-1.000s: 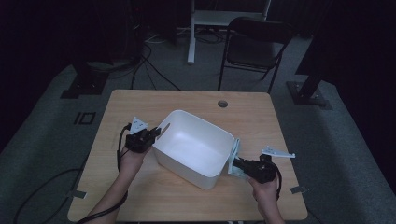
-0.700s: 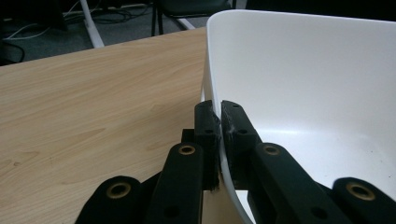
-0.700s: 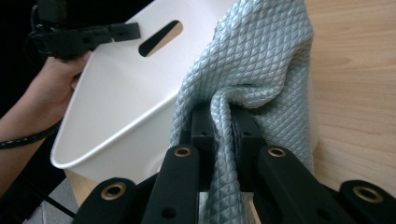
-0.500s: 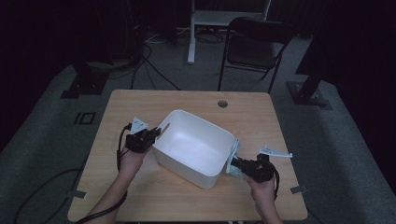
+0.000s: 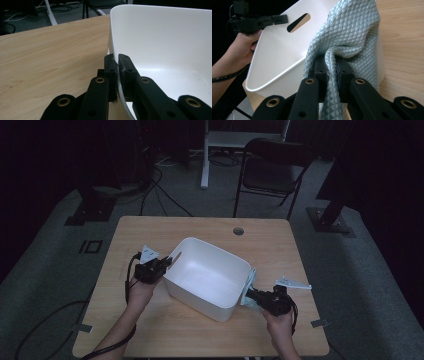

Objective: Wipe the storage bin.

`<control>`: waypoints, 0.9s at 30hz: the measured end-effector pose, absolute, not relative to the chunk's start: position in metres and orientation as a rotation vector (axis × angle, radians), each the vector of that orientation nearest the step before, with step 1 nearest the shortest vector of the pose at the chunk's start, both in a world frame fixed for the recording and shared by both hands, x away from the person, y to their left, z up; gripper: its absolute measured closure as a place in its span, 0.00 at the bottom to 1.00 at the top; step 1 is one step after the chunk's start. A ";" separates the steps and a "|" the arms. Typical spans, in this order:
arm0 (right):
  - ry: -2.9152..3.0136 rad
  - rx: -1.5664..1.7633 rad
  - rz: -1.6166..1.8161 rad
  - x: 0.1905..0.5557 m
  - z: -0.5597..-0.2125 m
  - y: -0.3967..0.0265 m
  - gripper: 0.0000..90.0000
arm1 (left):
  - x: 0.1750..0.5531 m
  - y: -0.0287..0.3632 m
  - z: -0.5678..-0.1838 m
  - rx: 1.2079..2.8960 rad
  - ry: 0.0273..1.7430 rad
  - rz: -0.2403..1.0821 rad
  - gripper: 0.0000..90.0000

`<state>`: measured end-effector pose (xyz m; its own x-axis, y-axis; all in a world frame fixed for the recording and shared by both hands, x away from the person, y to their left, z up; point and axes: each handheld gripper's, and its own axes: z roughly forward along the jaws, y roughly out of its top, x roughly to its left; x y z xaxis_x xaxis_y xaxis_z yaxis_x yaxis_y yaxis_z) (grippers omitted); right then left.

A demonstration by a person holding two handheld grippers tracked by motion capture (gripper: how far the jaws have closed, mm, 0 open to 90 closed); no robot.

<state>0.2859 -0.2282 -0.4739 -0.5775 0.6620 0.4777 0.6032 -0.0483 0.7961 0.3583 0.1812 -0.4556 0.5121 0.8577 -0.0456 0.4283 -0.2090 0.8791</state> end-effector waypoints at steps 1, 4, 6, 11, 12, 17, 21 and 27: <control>2.133 1.418 1.718 0.286 -0.476 -0.227 0.92 | 0.358 0.181 -0.456 1.825 1.074 0.583 0.96; 2.143 1.432 1.703 0.287 -0.478 -0.228 0.92 | 0.358 0.181 -0.456 1.821 1.079 0.584 0.96; 2.145 1.428 1.701 0.286 -0.475 -0.228 0.92 | 0.358 0.181 -0.456 1.822 1.079 0.586 0.96; 2.131 1.395 1.704 0.281 -0.471 -0.226 0.92 | 0.358 0.181 -0.455 1.829 1.076 0.583 0.96; 2.134 1.404 1.702 0.283 -0.473 -0.225 0.92 | 0.358 0.180 -0.455 1.828 1.079 0.587 0.96; 2.143 1.429 1.691 0.284 -0.475 -0.226 0.92 | 0.357 0.180 -0.455 1.822 1.087 0.589 0.96; 2.128 1.407 1.716 0.280 -0.471 -0.225 0.92 | 0.357 0.180 -0.456 1.821 1.089 0.590 0.96; 2.121 1.418 1.703 0.280 -0.476 -0.224 0.92 | 0.357 0.180 -0.455 1.821 1.093 0.596 0.96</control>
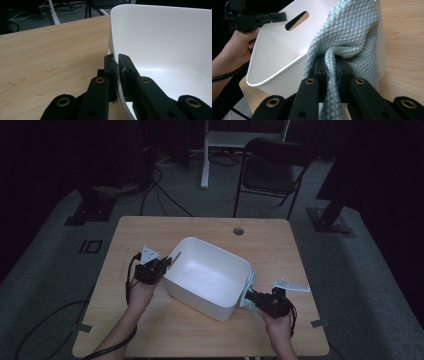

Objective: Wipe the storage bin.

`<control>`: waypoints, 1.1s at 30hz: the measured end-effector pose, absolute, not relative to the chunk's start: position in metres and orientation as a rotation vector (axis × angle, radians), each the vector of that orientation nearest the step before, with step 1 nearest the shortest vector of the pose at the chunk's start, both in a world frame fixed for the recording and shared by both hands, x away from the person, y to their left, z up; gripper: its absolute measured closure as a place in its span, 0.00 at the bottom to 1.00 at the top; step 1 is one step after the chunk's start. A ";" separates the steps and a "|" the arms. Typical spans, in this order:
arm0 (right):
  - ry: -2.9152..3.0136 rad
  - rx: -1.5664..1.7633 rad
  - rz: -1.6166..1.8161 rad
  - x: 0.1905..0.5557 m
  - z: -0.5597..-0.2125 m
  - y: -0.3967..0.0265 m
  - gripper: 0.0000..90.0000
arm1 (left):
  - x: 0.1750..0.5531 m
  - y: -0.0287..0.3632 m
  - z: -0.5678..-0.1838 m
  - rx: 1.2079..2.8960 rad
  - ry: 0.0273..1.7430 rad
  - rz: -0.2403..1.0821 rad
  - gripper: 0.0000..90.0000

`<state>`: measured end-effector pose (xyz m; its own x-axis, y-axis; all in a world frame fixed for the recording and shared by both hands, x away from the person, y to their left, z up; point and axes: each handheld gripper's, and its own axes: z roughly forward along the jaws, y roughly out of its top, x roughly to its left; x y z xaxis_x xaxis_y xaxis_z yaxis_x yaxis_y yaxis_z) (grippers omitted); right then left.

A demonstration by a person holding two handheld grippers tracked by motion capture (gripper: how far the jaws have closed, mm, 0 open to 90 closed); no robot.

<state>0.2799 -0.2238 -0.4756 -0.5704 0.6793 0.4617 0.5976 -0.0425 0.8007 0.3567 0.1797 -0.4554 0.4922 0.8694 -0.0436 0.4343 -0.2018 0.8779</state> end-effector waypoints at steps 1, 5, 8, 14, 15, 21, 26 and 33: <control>2.125 1.418 1.695 0.279 -0.474 -0.224 0.92 | 0.357 0.180 -0.455 1.821 1.095 0.596 0.96; 2.128 1.383 1.693 0.274 -0.470 -0.223 0.92 | 0.357 0.179 -0.455 1.821 1.093 0.593 0.96; 2.129 1.386 1.687 0.275 -0.473 -0.221 0.92 | 0.357 0.179 -0.455 1.823 1.092 0.593 0.96; 2.151 1.404 1.682 0.274 -0.476 -0.222 0.92 | 0.356 0.179 -0.455 1.820 1.097 0.596 0.96; 2.146 1.395 1.695 0.272 -0.474 -0.222 0.92 | 0.356 0.179 -0.455 1.820 1.097 0.594 0.96; 2.146 1.388 1.677 0.269 -0.478 -0.217 0.92 | 0.356 0.179 -0.455 1.819 1.101 0.596 0.96; 2.153 1.396 1.697 0.266 -0.477 -0.219 0.92 | 0.356 0.179 -0.455 1.818 1.104 0.597 0.96; 2.160 1.382 1.670 0.264 -0.479 -0.213 0.92 | 0.356 0.179 -0.455 1.821 1.108 0.599 0.96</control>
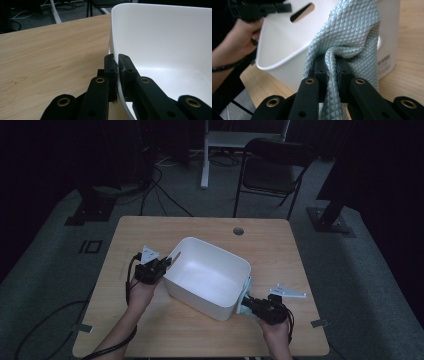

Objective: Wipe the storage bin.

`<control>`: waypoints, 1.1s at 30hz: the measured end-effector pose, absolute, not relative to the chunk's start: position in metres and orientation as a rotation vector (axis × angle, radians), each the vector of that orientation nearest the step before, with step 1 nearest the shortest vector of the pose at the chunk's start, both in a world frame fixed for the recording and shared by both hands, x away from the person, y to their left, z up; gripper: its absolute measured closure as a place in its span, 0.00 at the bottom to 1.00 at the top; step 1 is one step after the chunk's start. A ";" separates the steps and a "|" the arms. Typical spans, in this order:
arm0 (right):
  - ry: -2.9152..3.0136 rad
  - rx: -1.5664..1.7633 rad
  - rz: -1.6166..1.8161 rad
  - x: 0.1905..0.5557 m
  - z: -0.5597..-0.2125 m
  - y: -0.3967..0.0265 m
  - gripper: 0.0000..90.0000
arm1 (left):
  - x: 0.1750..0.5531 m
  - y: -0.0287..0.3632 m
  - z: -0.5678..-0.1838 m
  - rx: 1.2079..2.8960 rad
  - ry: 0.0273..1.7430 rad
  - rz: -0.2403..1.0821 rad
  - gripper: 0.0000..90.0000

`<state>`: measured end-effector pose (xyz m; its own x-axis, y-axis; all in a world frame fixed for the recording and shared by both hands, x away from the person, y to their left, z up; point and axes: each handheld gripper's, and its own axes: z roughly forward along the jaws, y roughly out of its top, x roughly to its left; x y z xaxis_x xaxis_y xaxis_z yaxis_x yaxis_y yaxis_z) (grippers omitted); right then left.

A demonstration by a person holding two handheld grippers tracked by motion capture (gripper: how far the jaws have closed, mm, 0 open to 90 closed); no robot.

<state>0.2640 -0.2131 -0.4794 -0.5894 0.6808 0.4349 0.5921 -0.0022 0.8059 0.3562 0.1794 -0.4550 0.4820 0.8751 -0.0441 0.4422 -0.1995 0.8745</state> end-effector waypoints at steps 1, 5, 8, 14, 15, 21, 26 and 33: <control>2.164 1.389 1.667 0.264 -0.481 -0.213 0.92 | 0.356 0.179 -0.455 1.821 1.110 0.600 0.96; 2.162 1.393 1.687 0.262 -0.479 -0.214 0.92 | 0.356 0.179 -0.455 1.821 1.113 0.601 0.96; 2.151 1.360 1.711 0.255 -0.473 -0.213 0.92 | 0.356 0.179 -0.455 1.822 1.113 0.599 0.96; 2.170 1.371 1.682 0.256 -0.479 -0.210 0.92 | 0.356 0.180 -0.455 1.817 1.117 0.600 0.96; 2.169 1.374 1.685 0.256 -0.479 -0.210 0.92 | 0.356 0.180 -0.455 1.816 1.120 0.600 0.96; 2.158 1.340 1.720 0.249 -0.473 -0.209 0.92 | 0.356 0.179 -0.455 1.821 1.119 0.601 0.96; 2.178 1.370 1.696 0.250 -0.481 -0.207 0.92 | 0.356 0.180 -0.455 1.819 1.124 0.604 0.96; 2.174 1.346 1.711 0.246 -0.479 -0.205 0.92 | 0.355 0.179 -0.455 1.825 1.121 0.603 0.96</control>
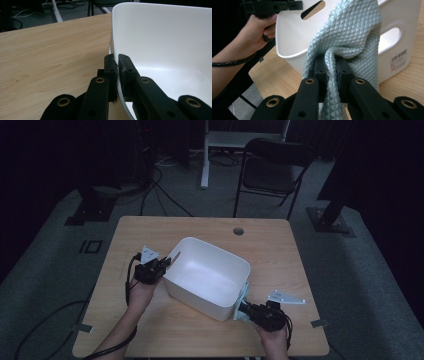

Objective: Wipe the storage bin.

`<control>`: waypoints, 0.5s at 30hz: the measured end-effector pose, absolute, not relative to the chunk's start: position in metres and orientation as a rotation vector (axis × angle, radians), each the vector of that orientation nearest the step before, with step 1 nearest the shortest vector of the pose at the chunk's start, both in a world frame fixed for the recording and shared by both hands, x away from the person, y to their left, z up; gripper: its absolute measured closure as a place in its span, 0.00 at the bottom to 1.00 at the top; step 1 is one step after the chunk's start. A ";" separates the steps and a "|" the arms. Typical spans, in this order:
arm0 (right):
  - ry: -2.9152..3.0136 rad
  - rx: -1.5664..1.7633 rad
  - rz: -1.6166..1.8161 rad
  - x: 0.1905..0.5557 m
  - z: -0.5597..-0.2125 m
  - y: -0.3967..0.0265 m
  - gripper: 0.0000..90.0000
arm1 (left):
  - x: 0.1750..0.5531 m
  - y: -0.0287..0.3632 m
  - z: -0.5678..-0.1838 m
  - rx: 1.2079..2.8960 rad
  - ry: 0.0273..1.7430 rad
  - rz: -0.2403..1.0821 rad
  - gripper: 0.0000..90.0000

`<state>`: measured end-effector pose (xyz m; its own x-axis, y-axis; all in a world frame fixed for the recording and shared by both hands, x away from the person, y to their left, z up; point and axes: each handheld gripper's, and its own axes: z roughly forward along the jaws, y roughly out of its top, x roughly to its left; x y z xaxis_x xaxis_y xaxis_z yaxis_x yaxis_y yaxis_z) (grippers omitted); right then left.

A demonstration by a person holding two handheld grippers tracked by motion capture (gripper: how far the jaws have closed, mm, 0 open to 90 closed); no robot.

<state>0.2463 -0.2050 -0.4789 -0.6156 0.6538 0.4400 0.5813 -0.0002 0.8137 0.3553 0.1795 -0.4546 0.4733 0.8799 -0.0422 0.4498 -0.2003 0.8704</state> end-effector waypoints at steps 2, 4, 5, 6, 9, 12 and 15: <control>2.179 1.352 1.686 0.248 -0.482 -0.204 0.92 | 0.355 0.179 -0.455 1.827 1.122 0.609 0.96; 2.182 1.371 1.685 0.249 -0.485 -0.205 0.92 | 0.355 0.179 -0.455 1.824 1.126 0.610 0.96; 2.179 1.372 1.681 0.249 -0.484 -0.205 0.92 | 0.355 0.179 -0.455 1.825 1.127 0.612 0.96; 2.180 1.367 1.679 0.248 -0.483 -0.205 0.92 | 0.355 0.179 -0.455 1.821 1.126 0.611 0.96; 2.167 1.345 1.732 0.243 -0.477 -0.206 0.92 | 0.354 0.180 -0.455 1.827 1.123 0.614 0.96; 2.163 1.312 1.746 0.241 -0.476 -0.204 0.92 | 0.355 0.179 -0.454 1.834 1.121 0.610 0.96; 2.174 1.331 1.724 0.243 -0.482 -0.203 0.92 | 0.355 0.179 -0.454 1.843 1.111 0.609 0.96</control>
